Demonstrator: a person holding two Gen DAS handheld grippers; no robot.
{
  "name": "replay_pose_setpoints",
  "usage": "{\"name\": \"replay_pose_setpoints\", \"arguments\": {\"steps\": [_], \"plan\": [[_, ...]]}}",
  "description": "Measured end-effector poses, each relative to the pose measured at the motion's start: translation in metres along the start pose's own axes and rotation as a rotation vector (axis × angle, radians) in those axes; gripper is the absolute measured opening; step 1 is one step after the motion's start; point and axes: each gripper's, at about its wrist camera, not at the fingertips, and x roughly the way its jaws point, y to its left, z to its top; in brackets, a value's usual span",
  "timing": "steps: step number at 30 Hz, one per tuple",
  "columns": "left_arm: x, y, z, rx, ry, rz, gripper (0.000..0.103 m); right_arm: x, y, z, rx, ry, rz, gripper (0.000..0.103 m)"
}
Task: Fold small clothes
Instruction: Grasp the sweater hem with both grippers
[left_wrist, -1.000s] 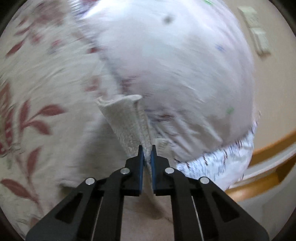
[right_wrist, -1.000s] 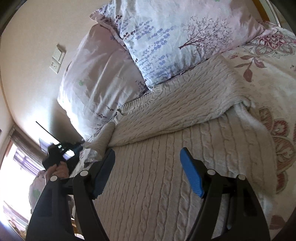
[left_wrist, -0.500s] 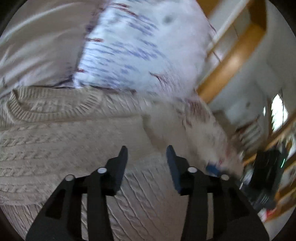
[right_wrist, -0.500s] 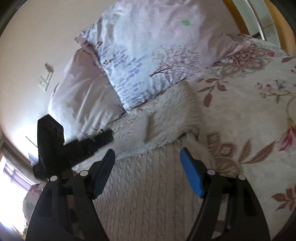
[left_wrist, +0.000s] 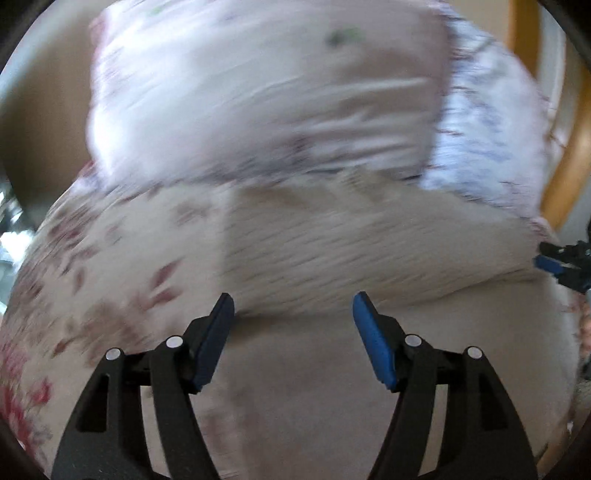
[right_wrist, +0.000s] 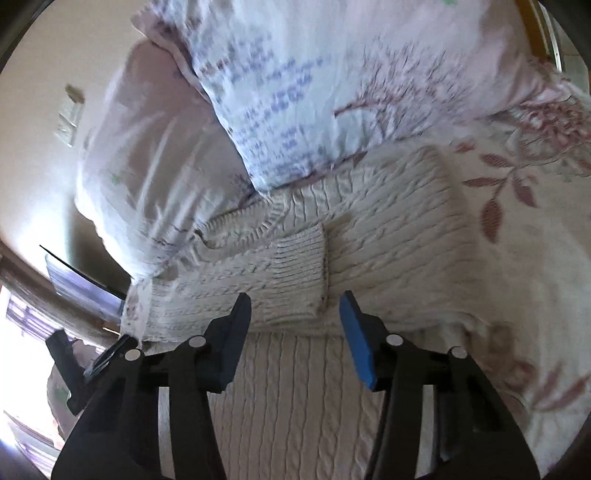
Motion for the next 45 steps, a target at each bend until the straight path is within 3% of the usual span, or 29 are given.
{"name": "replay_pose_setpoints", "arguments": {"steps": [3,7,11,16,19,21,23,26,28,32,33,41,45], "plan": [[0.002,0.021,-0.013,-0.034,0.034,0.013,0.066,0.016,-0.001,-0.003,0.012,0.027,-0.017,0.044],[0.005,0.028,-0.025,-0.052,0.059,-0.025,0.067,0.021,-0.001,-0.008,0.011,0.014,-0.029,0.034],[0.013,0.020,-0.033,-0.035,0.074,-0.046,0.065,0.025,0.004,-0.007,-0.014,0.014,-0.044,0.010],[0.017,0.014,-0.035,-0.019,0.063,-0.040,0.064,-0.008,0.036,-0.005,-0.153,-0.170,-0.095,0.009],[0.017,0.015,-0.036,-0.021,0.058,-0.044,0.064,-0.015,0.035,-0.006,-0.161,-0.224,-0.189,0.009],[0.016,0.014,-0.037,-0.016,0.052,-0.041,0.064,-0.002,0.017,-0.009,-0.116,-0.177,-0.269,0.009],[0.016,0.013,-0.037,-0.012,0.051,-0.038,0.064,0.011,0.001,-0.012,-0.068,-0.113,-0.276,0.009],[0.015,0.015,-0.037,-0.025,0.048,-0.051,0.065,0.012,0.000,-0.013,-0.072,-0.120,-0.272,0.010],[0.012,0.017,-0.039,-0.044,0.045,-0.073,0.065,0.004,0.000,-0.013,-0.049,-0.120,-0.242,0.017],[0.004,0.026,-0.045,-0.111,0.039,-0.165,0.064,-0.021,-0.004,-0.023,-0.031,-0.133,-0.172,0.047],[0.002,0.028,-0.048,-0.124,0.038,-0.185,0.064,-0.031,-0.007,-0.027,-0.034,-0.146,-0.157,0.049],[-0.014,0.040,-0.068,-0.204,0.035,-0.316,0.062,-0.081,-0.035,-0.063,0.000,-0.131,-0.090,0.049],[-0.024,0.041,-0.080,-0.216,0.037,-0.367,0.060,-0.098,-0.055,-0.081,0.036,-0.123,-0.103,0.049]]}}
